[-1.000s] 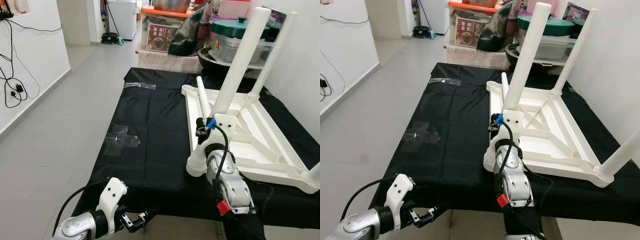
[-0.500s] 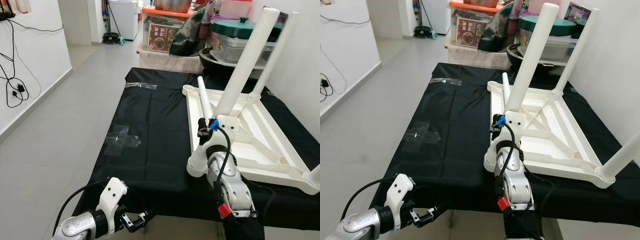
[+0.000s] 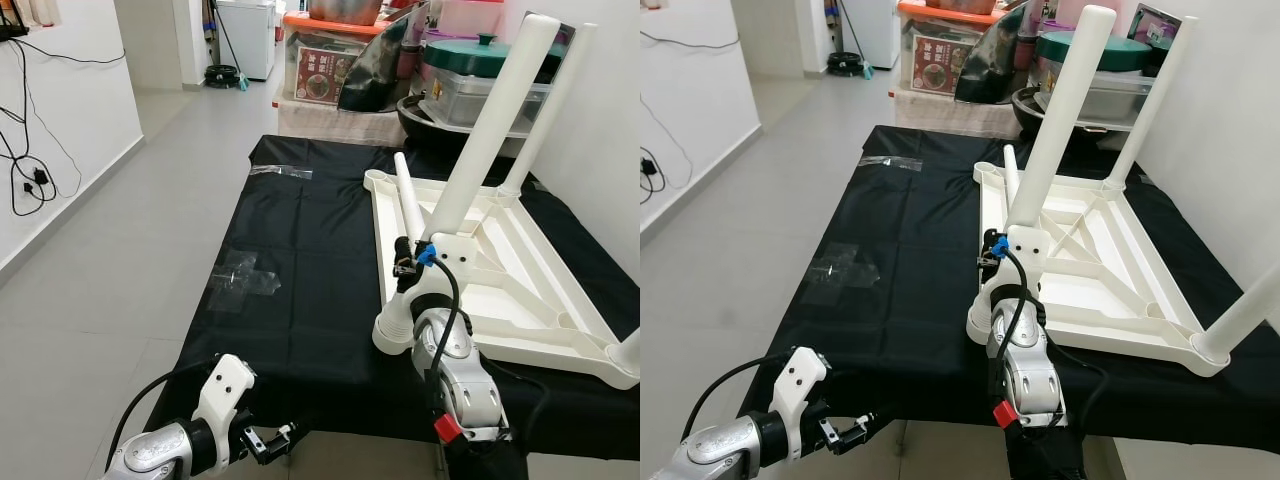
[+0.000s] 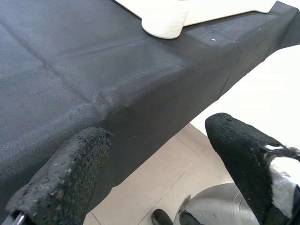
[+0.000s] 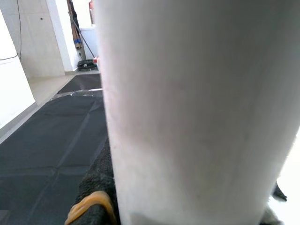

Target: Building children table

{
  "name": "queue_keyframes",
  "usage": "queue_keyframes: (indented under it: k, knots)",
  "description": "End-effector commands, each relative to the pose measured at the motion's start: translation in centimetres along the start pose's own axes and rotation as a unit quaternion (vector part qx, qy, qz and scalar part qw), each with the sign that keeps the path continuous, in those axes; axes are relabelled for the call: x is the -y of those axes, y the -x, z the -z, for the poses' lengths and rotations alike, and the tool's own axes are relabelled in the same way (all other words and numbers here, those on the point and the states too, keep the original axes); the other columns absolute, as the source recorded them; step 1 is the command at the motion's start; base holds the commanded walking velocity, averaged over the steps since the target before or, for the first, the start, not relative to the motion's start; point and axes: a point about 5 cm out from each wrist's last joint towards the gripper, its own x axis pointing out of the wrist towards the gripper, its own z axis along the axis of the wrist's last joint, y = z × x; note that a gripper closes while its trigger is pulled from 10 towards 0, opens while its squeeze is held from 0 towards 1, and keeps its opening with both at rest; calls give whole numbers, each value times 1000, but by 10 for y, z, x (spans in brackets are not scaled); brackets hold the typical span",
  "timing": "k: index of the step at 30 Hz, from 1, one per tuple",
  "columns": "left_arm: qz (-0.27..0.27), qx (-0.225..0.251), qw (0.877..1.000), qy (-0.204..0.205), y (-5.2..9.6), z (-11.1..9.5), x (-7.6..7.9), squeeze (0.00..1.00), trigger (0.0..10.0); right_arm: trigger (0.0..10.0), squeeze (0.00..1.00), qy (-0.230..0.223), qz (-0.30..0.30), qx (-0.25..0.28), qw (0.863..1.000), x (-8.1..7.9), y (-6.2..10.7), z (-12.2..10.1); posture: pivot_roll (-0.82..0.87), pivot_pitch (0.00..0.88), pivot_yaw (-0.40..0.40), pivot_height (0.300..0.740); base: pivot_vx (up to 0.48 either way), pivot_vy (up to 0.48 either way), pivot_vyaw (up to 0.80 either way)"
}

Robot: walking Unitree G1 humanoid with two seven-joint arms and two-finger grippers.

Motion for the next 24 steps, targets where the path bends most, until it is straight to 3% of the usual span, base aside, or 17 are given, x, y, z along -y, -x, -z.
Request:
queue_keyframes:
  k: [1,24]
  knots:
    - [5,-9,1000,-4,-2,4,0,0,10000,10000,0,16,19,15,1000,9,1,-2,68,0,-91,740,0,0,0]
    - [5,-9,1000,-5,-2,4,0,0,10000,10000,0,34,10,36,999,6,4,-4,69,0,-91,740,0,0,0]
